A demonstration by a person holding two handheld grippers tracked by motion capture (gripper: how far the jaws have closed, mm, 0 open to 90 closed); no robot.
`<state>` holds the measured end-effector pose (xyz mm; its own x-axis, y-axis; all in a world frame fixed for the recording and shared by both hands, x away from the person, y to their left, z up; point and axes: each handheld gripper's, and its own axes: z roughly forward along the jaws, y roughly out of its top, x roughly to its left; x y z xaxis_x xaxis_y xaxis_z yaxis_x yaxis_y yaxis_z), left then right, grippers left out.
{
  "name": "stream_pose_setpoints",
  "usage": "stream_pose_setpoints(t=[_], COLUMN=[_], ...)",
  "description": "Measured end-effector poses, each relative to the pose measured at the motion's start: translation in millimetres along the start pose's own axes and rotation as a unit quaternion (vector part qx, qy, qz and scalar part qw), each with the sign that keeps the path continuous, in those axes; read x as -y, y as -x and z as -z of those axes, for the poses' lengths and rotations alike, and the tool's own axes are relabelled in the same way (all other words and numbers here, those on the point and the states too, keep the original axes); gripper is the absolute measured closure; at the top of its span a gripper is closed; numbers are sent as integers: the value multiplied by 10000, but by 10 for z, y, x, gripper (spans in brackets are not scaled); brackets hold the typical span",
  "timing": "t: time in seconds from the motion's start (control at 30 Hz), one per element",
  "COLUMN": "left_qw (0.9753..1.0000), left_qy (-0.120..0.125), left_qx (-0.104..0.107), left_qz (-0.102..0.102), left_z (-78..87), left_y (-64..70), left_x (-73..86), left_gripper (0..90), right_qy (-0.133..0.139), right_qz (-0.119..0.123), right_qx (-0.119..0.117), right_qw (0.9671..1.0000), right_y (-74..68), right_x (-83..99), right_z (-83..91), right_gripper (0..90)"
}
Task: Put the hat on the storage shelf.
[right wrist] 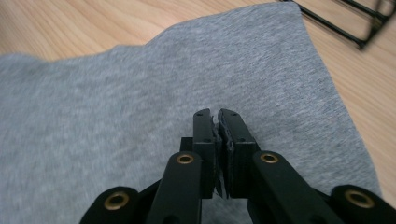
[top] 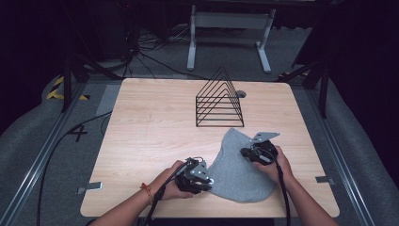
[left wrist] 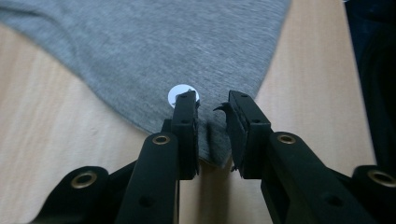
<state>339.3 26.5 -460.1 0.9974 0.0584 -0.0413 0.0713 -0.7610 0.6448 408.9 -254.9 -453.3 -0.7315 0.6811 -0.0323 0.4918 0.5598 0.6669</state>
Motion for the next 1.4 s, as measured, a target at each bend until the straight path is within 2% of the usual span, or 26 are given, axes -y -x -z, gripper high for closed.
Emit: stream_pose_setpoints(t=[0.07, 0.3, 0.33, 0.43, 0.47, 0.53, 0.57, 0.63, 0.7, 0.73, 0.77, 0.8, 0.83, 0.9, 0.93, 0.97, 1.0, 1.03, 1.13, 1.2, 1.3, 1.4], left_qw=[10000, 9993, 9991, 9988, 9987, 9987, 9985, 9985, 9984, 9983, 9981, 9978, 9969, 9947, 9930, 9922, 9908, 9894, 9862, 9848, 9859, 9871], left_qy=[27, 35, 39, 79, 96, 106, 97, 187, 370, 501, 549, 620, 661, 634, 614, 548, 507, 524, 538, 549, 395, 343], left_qx=[0, 260, 271, 325, 294, 324, 293, 241, 118, -3, -111, -190, -424, -799, -964, -1083, -1192, -1227, -1390, -1480, -1411, -1329], left_qz=[-19, -251, -326, -365, -399, -374, -460, -463, -407, -290, -252, -138, -56, 124, 282, 273, 395, 568, 716, 729, 802, 829], left_z=[-18, -212, -242, -324, -341, -365, -353, -284, -155, -78, 9, 66, 149, 232, 253, 257, 249, 229, 179, 124, 20, -12], left_y=[27, 248, 266, 302, 308, 302, 288, 261, 197, 151, 76, 24, -87, -268, -391, -464, -556, -672, -855, -922, -995, -998], left_x=[-16, -226, -259, -347, -366, -399, -408, -403, -379, -362, -344, -326, -296, -243, -209, -191, -167, -136, -83, -56, -31, -16], left_gripper=[737, 743, 742, 735, 723, 696, 683, 634, 621, 615, 609, 609, 609, 612, 612, 615, 615, 615, 615, 617, 616, 628], right_qy=[-15, -48, -41, -20, 0, 8, 33, 253, 403, 413, 435, 435, 440, 419, 465, 467, 448, 419, 357, 288, 138, -11], right_qz=[52, 306, 363, 473, 508, 519, 562, 496, 461, 479, 497, 497, 543, 650, 664, 668, 705, 734, 785, 801, 777, 712], right_qx=[-24, -306, -349, -428, -443, -429, -375, -381, -347, -329, -304, -304, -333, -418, -531, -613, -655, -730, -906, -968, -1016, -955], right_qw=[10000, 9991, 9987, 9980, 9977, 9977, 9977, 9977, 9975, 9975, 9974, 9974, 9970, 9961, 9953, 9948, 9944, 9937, 9921, 9917, 9917, 9929], right_y=[-23, -186, -220, -314, -338, -374, -382, -370, -360, -362, -397, -397, -421, -524, -571, -633, -672, -720, -833, -883, -908, -868], right_x=[-45, -299, -324, -381, -391, -398, -394, -361, -307, -281, -200, -200, -165, -56, -4, 58, 91, 134, 253, 326, 427, 484], right_z=[-40, -265, -288, -343, -357, -360, -346, -244, -106, -51, 84, 84, 132, 260, 310, 359, 379, 406, 466, 490, 488, 459], right_gripper=[856, 859, 859, 852, 823, 778, 759, 757, 753, 753, 752, 752, 752, 754, 755, 760, 761, 763, 768, 774, 779, 781])
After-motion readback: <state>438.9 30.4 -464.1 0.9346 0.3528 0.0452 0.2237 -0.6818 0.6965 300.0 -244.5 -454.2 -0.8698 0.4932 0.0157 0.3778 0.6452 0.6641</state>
